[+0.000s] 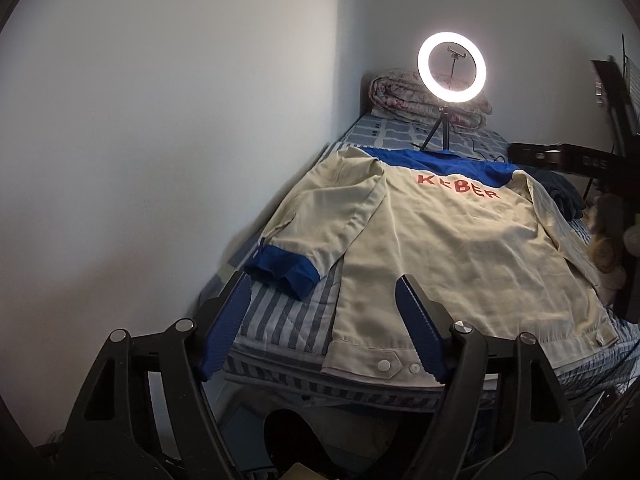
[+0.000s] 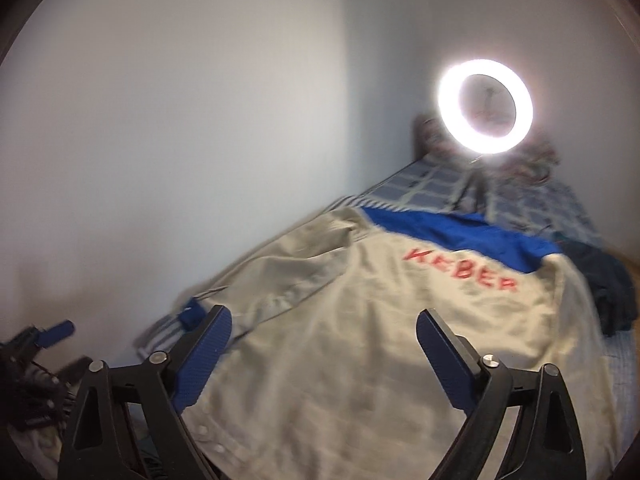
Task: Fold large clothes
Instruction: 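Move the right tool to the blue sleeve cuff and grasp it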
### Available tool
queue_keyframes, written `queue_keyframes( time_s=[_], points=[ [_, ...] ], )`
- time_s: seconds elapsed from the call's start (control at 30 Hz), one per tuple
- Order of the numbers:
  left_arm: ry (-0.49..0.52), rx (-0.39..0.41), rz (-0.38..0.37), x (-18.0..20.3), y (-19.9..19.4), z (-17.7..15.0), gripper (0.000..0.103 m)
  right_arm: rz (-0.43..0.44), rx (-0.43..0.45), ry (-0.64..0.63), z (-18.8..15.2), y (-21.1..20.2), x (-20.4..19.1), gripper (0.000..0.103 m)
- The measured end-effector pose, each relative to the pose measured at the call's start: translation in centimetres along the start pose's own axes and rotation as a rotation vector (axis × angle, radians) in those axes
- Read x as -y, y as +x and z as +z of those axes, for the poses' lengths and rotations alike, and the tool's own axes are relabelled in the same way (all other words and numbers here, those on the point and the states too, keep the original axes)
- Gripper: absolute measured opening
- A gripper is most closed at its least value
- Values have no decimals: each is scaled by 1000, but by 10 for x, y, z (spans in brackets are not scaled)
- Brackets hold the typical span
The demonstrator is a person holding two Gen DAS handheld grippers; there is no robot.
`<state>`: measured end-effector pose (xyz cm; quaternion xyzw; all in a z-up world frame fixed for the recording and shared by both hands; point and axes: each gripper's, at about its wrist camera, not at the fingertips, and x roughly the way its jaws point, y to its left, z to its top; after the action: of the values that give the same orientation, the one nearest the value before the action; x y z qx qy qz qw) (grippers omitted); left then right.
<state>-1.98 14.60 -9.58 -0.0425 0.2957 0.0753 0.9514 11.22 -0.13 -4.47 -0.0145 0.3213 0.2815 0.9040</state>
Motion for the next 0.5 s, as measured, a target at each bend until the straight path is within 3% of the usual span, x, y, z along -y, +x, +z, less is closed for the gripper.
queue_keyframes(
  time_s=[0.1,0.3,0.5],
  points=[
    [0,-18,-11,-3,7,-3,64,104,-97,43,-1,41,-13,83],
    [-5,-27,-19,-10,12,-8,64,217,-262,162,-8,118,-31,76],
    [-43,-57,-44,-24,22,-11,64,278,-390,314,-17,190,-40,71]
  ],
)
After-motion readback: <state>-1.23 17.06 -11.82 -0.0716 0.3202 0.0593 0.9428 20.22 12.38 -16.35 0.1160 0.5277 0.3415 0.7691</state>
